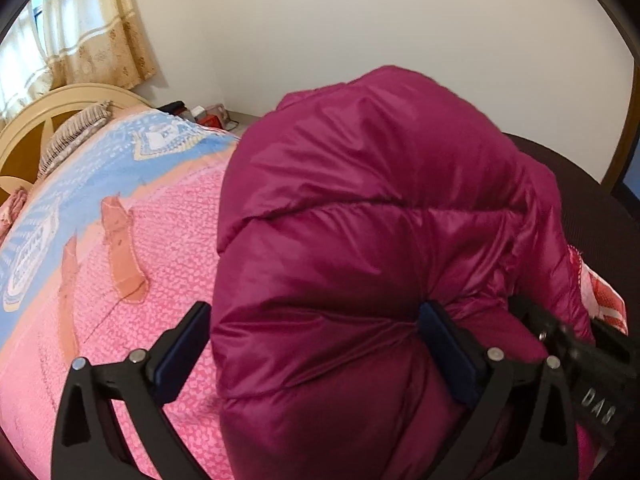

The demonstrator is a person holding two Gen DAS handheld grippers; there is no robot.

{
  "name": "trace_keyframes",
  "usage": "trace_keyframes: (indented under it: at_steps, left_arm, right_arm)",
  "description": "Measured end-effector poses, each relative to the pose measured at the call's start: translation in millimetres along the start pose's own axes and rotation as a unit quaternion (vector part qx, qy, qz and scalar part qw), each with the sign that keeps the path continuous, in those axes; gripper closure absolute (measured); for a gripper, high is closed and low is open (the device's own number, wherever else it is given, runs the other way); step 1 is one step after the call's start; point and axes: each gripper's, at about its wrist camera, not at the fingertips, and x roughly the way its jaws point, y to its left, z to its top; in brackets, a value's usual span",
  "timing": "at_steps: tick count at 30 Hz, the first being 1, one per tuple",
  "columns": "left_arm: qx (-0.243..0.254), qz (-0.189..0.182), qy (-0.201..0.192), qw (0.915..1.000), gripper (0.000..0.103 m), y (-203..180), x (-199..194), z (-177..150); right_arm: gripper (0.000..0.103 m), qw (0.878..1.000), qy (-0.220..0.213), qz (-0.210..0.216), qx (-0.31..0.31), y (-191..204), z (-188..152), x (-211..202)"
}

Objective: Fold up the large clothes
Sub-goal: 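Carry the rolled jacket with both grippers toward the dark round stool, then lower the jacket onto the stool and open both grippers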

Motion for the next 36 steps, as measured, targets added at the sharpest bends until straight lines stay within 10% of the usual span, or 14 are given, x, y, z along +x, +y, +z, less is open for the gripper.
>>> trace_keyframes:
  at_steps: [26,36]
  left_arm:
    - [0.045,-0.002,-0.013,0.9989,0.0,-10.3,11.5,3.9]
    - [-0.049,-0.06,0.023,0.9967,0.0,30.2,-24.9,-21.0]
  right_arm:
    - [0.062,0.999,-0.031,0.009,0.031,-0.2,-16.0,-9.6]
    - [0.061,1.0,-0.024,0.0,0.012,-0.7,-14.9,-13.8]
